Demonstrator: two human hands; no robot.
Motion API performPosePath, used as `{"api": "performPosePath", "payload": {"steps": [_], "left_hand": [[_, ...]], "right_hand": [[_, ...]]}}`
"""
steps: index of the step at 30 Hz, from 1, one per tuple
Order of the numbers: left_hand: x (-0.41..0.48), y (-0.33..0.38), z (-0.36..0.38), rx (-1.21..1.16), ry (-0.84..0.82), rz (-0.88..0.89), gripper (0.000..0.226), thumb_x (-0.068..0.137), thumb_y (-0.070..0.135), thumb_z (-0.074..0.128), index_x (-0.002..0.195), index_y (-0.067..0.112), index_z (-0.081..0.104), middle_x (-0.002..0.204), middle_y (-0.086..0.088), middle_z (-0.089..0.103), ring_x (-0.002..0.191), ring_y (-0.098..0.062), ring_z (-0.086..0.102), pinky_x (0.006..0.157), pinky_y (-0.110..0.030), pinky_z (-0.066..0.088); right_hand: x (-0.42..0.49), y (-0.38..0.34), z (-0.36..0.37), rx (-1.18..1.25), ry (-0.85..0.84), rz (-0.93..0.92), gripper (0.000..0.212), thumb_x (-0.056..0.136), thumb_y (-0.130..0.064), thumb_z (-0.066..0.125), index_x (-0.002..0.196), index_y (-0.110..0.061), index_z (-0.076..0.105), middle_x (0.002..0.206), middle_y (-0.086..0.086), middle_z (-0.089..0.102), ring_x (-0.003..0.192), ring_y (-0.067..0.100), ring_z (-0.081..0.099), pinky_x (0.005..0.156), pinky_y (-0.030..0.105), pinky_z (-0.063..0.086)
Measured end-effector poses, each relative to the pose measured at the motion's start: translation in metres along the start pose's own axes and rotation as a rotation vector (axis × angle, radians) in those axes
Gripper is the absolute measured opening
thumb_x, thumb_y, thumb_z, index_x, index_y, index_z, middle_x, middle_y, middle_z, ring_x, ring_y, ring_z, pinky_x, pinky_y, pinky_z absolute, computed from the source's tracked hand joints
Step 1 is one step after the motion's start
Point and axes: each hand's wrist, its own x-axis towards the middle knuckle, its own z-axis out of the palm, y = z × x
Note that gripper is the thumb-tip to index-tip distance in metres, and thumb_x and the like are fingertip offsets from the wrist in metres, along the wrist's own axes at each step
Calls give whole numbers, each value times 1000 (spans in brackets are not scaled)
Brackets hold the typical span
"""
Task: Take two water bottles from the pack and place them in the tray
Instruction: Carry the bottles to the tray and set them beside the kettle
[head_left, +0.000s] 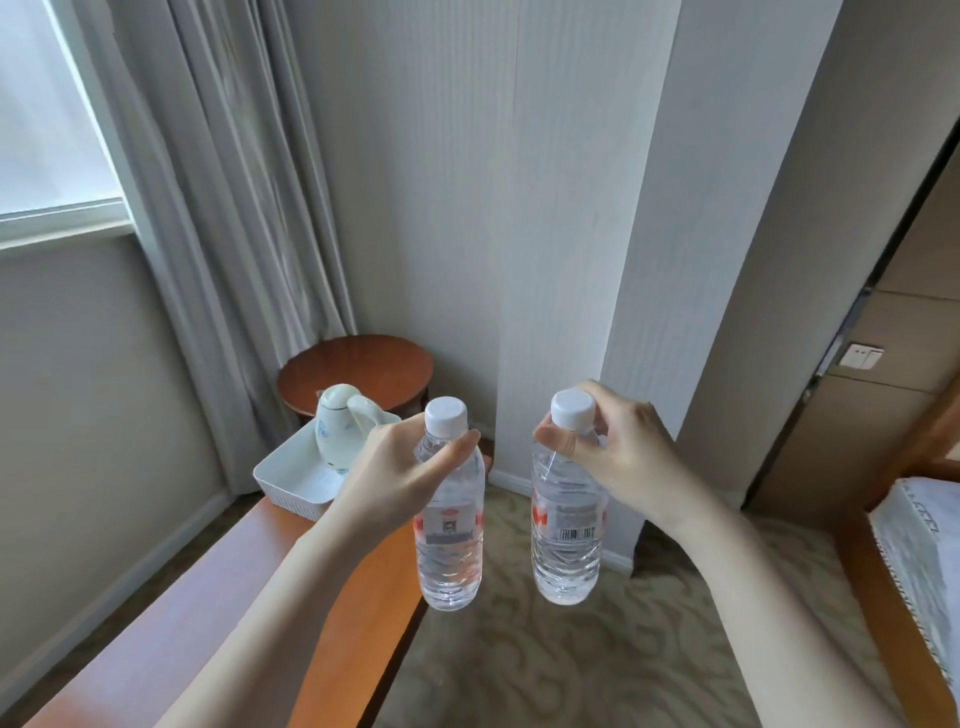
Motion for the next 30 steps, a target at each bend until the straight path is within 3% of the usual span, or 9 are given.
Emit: {"api": "performPosePath", "payload": {"steps": [2,5,8,12,14,18,24,26,30], "left_hand": [[27,-3,9,38,23,-11,49,82,53,57,63,9,52,54,16,54,52,0,47,53,-16,37],[70,-17,22,90,56,-11,45,88,45,59,59,12,48,54,21,53,52,-2,46,51,-16,36],[113,-44,32,92,63,-30,54,80,60,52,67,7,58,58,2,59,57,-15,59,55,-35,47],[166,-85,42,103,111,-33,57,79,61,51,70,6,59,63,-12,61,68,-32,63,59,-45,50],[192,-100,42,110,131,-56,58,78,61,50,70,4,59,64,-14,60,66,-31,61,59,-45,49],[230,-121,34,137,202,-150,59,74,63,48,65,6,54,56,5,49,55,-7,46,55,-27,38],[254,-150,21,130,278,-262,51,77,58,52,69,8,57,62,-8,59,58,-13,55,57,-39,47],[255,-162,20,146,301,-293,52,78,59,52,70,7,58,63,-10,58,60,-12,52,60,-38,46],[248,-186,25,203,336,-416,51,76,60,54,80,10,65,79,-12,67,76,-25,61,70,-45,50]], "right_hand": [[30,16,-4,7,-19,-15,57,67,-65,55,87,-11,57,81,11,67,72,20,58,61,26,45],[78,43,-5,25,-53,-38,56,69,-61,56,88,-9,57,83,13,67,74,26,60,65,33,49],[125,72,2,45,-89,-57,54,70,-57,58,87,-7,56,82,13,65,70,20,57,60,25,46],[186,109,20,65,-137,-82,57,69,-59,58,88,-5,56,83,19,65,78,34,60,68,41,51],[218,127,31,75,-158,-104,58,70,-60,58,88,-5,56,85,22,65,80,37,60,71,48,51],[277,147,53,79,-238,-143,55,71,-61,58,89,-9,57,86,20,67,81,36,60,74,49,50],[340,160,92,147,-377,-196,52,71,-57,60,89,-8,58,87,13,69,84,31,62,74,41,50],[354,167,108,189,-431,-222,51,71,-55,62,88,-6,58,86,10,70,83,29,63,75,44,52],[373,190,150,224,-555,-302,47,73,-56,64,85,-11,59,84,6,69,80,25,63,72,47,53]]}}
